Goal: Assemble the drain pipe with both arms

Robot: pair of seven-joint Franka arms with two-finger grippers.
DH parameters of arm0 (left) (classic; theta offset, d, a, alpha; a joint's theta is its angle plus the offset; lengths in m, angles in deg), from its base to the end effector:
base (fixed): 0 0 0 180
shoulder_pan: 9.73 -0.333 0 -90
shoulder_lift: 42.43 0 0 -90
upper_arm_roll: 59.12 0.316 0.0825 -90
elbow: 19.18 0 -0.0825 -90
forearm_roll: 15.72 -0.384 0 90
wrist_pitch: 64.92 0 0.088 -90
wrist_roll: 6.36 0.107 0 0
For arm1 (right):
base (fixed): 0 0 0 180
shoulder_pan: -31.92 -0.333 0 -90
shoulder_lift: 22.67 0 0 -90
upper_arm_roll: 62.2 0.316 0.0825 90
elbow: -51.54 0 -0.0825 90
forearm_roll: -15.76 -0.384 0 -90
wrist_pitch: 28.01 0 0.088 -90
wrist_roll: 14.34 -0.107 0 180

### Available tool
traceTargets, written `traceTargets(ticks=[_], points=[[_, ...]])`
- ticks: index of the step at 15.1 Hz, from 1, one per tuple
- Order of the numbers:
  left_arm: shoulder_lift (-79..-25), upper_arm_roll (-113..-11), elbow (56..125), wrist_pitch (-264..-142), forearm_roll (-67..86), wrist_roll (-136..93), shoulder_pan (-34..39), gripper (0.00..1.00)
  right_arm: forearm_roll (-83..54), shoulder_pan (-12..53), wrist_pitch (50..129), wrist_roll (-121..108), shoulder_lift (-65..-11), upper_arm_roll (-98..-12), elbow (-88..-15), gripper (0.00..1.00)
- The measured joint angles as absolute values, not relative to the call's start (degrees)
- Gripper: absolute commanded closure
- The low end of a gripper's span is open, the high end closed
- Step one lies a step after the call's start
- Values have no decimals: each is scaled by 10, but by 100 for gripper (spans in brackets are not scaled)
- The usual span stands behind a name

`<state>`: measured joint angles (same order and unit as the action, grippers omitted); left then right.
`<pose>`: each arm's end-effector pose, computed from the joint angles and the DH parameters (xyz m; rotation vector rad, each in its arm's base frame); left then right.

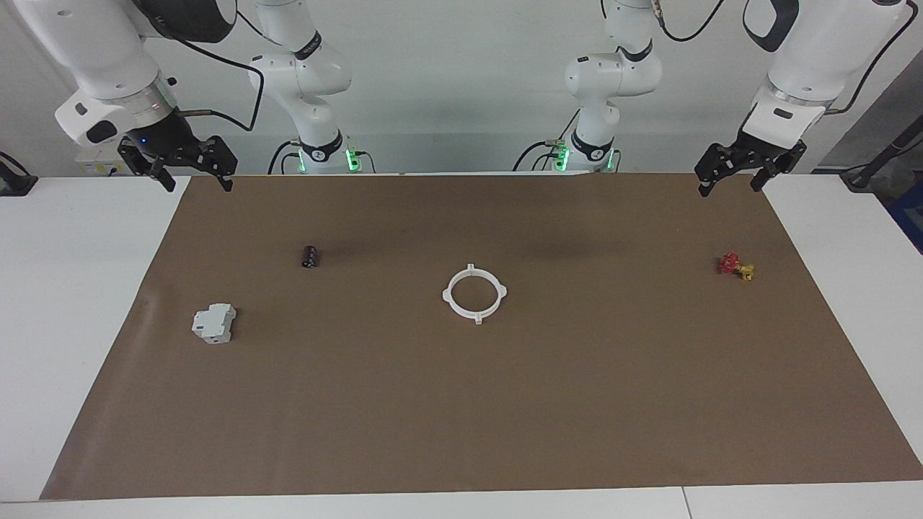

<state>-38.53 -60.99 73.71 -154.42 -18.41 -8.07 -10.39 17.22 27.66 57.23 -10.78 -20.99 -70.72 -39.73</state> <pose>0.5322 -0.0068 0.6370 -3.0926 -0.0146 -0.0156 0.5345 -0.0440 0.6230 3.1233 -0.0205 -0.1211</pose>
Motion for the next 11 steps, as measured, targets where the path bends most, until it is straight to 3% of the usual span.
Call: traceTargets(ticks=[11], points=[[-364,-614,741,-1496,-138,-80,-140,0,166,268,576,-111,-208,-695,-391,0]])
